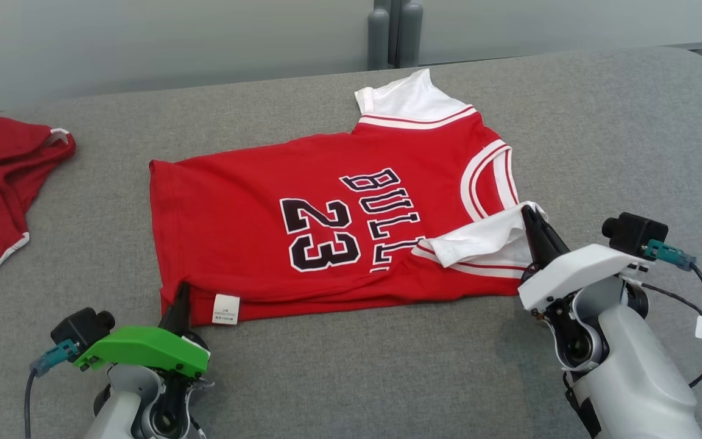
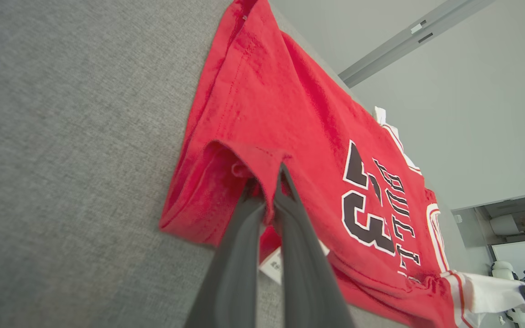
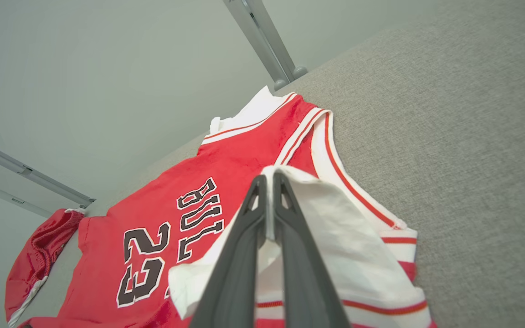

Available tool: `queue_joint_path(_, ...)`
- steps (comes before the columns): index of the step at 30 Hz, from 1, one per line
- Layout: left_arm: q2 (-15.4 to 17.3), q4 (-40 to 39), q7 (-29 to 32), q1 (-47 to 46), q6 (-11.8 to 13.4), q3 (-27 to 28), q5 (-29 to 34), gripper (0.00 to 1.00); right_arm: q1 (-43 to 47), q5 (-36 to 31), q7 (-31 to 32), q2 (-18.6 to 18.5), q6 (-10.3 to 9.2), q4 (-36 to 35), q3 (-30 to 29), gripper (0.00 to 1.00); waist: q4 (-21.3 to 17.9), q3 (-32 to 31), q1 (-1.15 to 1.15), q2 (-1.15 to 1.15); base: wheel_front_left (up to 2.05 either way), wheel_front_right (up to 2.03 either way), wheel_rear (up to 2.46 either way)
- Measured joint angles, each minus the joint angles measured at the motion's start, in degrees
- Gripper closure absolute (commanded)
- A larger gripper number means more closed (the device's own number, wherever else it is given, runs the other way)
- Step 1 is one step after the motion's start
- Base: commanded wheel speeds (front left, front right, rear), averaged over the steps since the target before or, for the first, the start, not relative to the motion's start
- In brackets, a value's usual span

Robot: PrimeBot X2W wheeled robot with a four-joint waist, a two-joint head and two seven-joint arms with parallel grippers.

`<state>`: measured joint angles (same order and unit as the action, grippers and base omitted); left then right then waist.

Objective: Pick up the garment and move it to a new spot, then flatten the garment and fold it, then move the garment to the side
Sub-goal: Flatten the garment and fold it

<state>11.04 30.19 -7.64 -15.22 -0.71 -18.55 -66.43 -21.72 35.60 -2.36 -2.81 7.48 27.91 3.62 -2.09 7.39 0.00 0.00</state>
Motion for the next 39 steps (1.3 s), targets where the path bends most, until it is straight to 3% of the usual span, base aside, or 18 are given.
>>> queue_joint_path(17, -0.8, 7.0, -1.0, -6.2, -2.3, -0.2, 0.9, 0.99, -15.8, 0.5, -4.8, 0.0, 0.0, 20.9, 4.9, 1.0, 1.0, 2.9, 0.01, 0.0, 0.0, 0.0, 0.0)
queue_joint_path(18, -0.9, 7.2, -1.1, -6.6, -2.3, -0.2, 0.9, 0.68, -16.6, 0.6, -5.2, 0.0, 0.0, 21.9, 5.1, 1.0, 1.0, 3.1, 0.01, 0.0, 0.0, 0.0, 0.0)
queue_joint_path(19, -0.9, 7.2, -1.3, -6.9, -2.4, -0.2, 0.9, 0.29, -17.4, 0.8, -5.5, 0.0, 0.0, 22.9, 5.3, 1.0, 1.1, 3.2, 0.01, 0.0, 0.0, 0.0, 0.0)
queue_joint_path(20, -1.0, 7.3, -1.3, -7.2, -2.4, -0.2, 1.1, 0.0, -18.2, 1.1, -5.9, 0.0, 0.0, 23.9, 5.5, 0.84, 1.2, 3.4, 0.01, 0.0, 0.0, 0.0, 0.0)
queue_joint_path(21, -1.0, 7.4, -1.5, -7.4, -2.4, -0.3, 1.2, 0.0, -19.0, 1.1, -6.6, 0.0, 0.0, 24.9, 5.7, 0.55, 1.3, 3.5, 0.01, 0.0, 0.0, 0.0, 0.0)
queue_joint_path(22, -1.0, 7.4, -1.5, -7.6, -2.5, -0.5, 1.5, 0.0, -19.7, 1.3, -7.0, 0.0, 0.0, 25.7, 6.2, 0.0, 1.3, 3.6, 0.01, 0.0, 0.0, 0.0, 0.0)
queue_joint_path(39, 0.5, 3.0, -3.1, -7.5, -2.8, -1.5, 3.2, 0.0, -25.0, 6.3, -12.2, -0.1, 0.0, 28.7, 14.2, 0.0, 1.7, 3.9, 0.01, 0.0, 0.0, 0.0, 0.0)
